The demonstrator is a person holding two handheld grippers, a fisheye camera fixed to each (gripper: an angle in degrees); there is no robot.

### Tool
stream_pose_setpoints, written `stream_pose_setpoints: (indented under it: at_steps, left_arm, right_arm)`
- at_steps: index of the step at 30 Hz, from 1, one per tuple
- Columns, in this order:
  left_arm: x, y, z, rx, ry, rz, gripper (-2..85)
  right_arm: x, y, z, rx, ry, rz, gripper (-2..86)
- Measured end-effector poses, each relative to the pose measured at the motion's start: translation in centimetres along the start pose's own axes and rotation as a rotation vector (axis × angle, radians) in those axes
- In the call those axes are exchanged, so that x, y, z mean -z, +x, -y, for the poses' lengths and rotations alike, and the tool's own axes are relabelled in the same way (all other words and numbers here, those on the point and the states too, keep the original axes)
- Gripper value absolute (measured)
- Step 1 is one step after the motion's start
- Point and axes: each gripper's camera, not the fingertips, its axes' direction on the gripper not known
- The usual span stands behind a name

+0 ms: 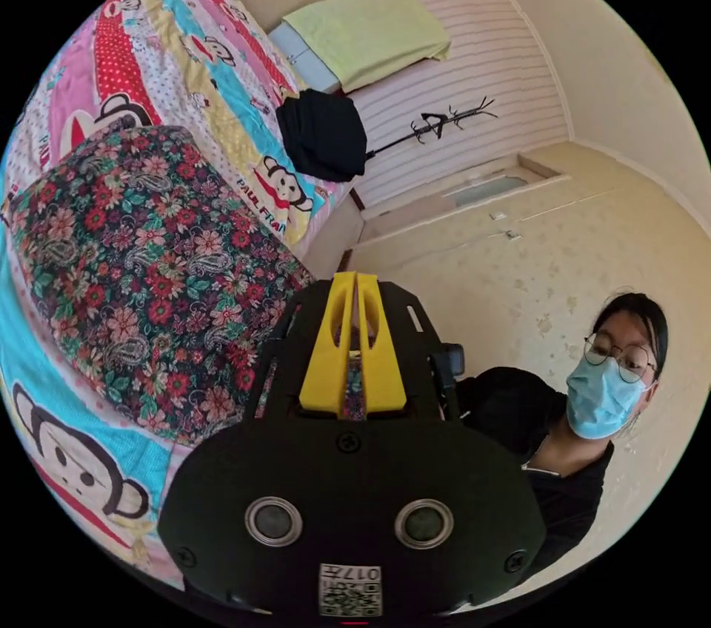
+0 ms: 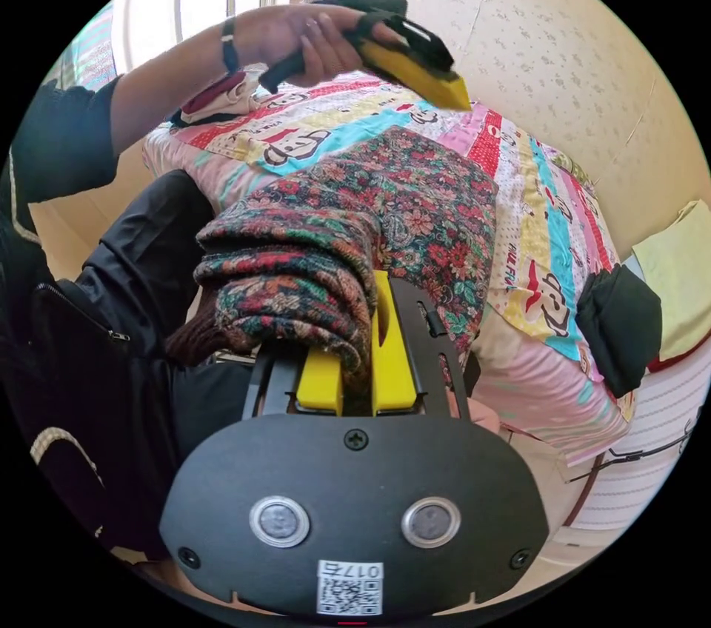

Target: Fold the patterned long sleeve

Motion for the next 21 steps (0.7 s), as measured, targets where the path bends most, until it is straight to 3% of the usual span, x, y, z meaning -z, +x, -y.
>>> stream_pose_setpoints:
  at_steps: [2, 3, 4, 8, 13, 16, 21]
  left_arm:
    - [-4.5, -1.8, 0.7, 0.047, -0.133, 0.174, -0.9]
    - [-7.6, -2.7, 0.6, 0.061, -0.236, 0.353, -0.8]
    - [-10.2, -2.6, 0.2, -0.005, -0.286, 0.430, -0.7]
    - [-14.0, 1.0, -1.2, -0.161, -0.290, 0.650, -0.6]
    - [-21.3, 7.4, -3.6, -0.461, -0.442, 1.245, -0.6]
    - [-26.2, 6.1, -5.6, -0.574, -0.617, 1.390, -0.7]
    - [-30.1, 5.1, -8.5, -0.646, -0.572, 1.525, -0.8]
  right_arm:
    - [0.0, -0.4, 0.0, 0.008, -0.003, -0.004, 6.9]
    - [0.0, -0.5, 0.0, 0.010, -0.004, -0.004, 6.9]
    - [-0.2, -0.7, -0.1, 0.010, -0.012, -0.004, 6.9]
    - [-1.0, -1.2, -0.3, 0.016, -0.033, 0.018, 7.0]
    - [-0.9, -1.6, 0.5, 0.029, -0.036, 0.030, 7.0]
    - [-0.8, -2.1, 1.1, 0.040, -0.034, 0.024, 7.0]
    - [-1.2, -3.1, 2.1, 0.058, -0.044, 0.000, 6.8]
